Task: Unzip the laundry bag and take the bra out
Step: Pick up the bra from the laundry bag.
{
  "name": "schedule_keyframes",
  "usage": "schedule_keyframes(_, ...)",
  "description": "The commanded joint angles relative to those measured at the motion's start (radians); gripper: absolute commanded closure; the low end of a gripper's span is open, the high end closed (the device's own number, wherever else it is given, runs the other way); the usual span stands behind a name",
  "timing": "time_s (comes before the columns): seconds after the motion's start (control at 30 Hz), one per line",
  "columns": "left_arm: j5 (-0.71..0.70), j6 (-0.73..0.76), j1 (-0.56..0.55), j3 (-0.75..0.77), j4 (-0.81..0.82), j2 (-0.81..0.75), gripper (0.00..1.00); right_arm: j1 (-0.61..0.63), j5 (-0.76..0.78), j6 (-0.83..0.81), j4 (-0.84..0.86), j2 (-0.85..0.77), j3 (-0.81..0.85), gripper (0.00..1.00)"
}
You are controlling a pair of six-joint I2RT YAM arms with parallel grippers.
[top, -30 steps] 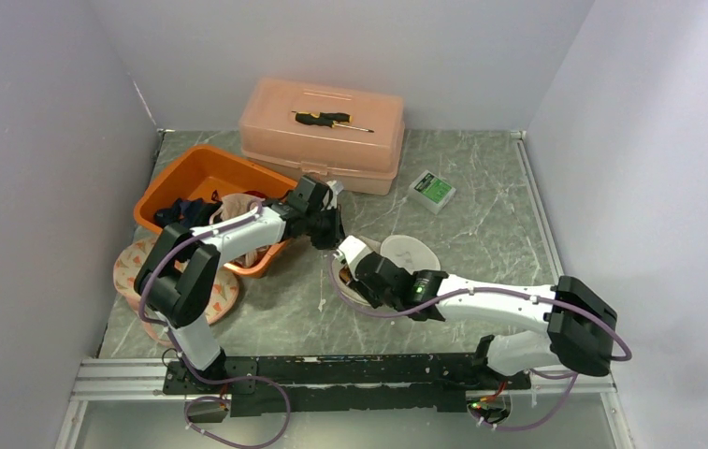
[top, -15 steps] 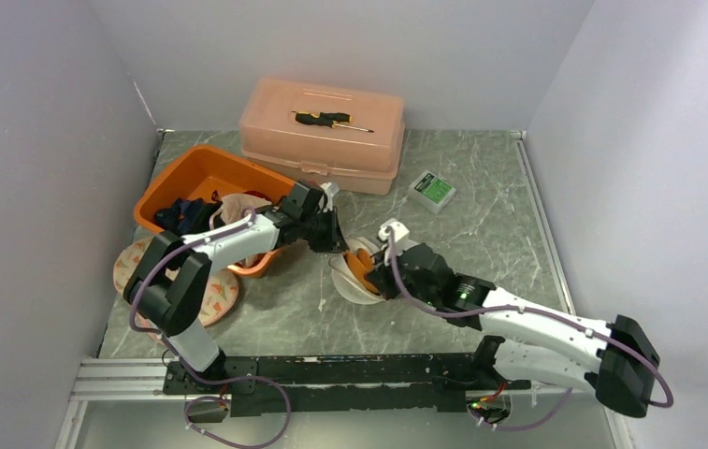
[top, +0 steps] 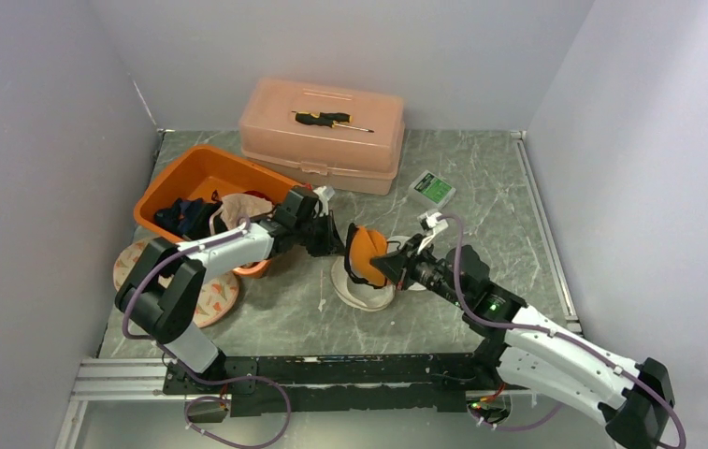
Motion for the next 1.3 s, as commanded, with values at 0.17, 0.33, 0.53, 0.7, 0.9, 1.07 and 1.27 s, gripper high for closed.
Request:
schedule_keyframes(0.17,-0.038,-0.021,0.0,0.012,-0.021,-0.116,0.89,-0.003,-0.014,-0.026,-0.028,-0.098,0.11,1.0)
schedule_keyframes(0.33,-0.081,-0.009,0.0,0.037,-0.101,-0.194,0.66,-0.005,0.003,-0.083,-0.14,-0.164,0.157,1.0)
schedule_keyframes(0.53,-0.119,-0.019,0.0,0.088,-0.226,-0.259,0.32,-0.006,-0.014,-0.205,-0.251,-0.173,0.233,1.0)
schedule_keyframes(0.7,-0.221,-0.076,0.007,0.195,-0.428,-0.29,0.18,-0.005,-0.034,-0.308,-0.262,-0.178,0.229,1.0)
schedule_keyframes(0.9,-0.007,-0.21,0.109,0.334,-0.579,-0.277,0.06,0.018,0.053,-0.431,-0.243,-0.12,0.217,1.0)
schedule_keyframes(1.07,0.139,-0.31,0.128,0.395,-0.563,-0.264,0.06,0.211,0.331,-0.564,-0.276,-0.015,0.271,1.0)
schedule_keyframes(1.27,0.163,-0.283,0.122,0.54,-0.676,-0.207,0.06,0.37,0.584,-0.708,-0.263,0.072,0.325,1.0)
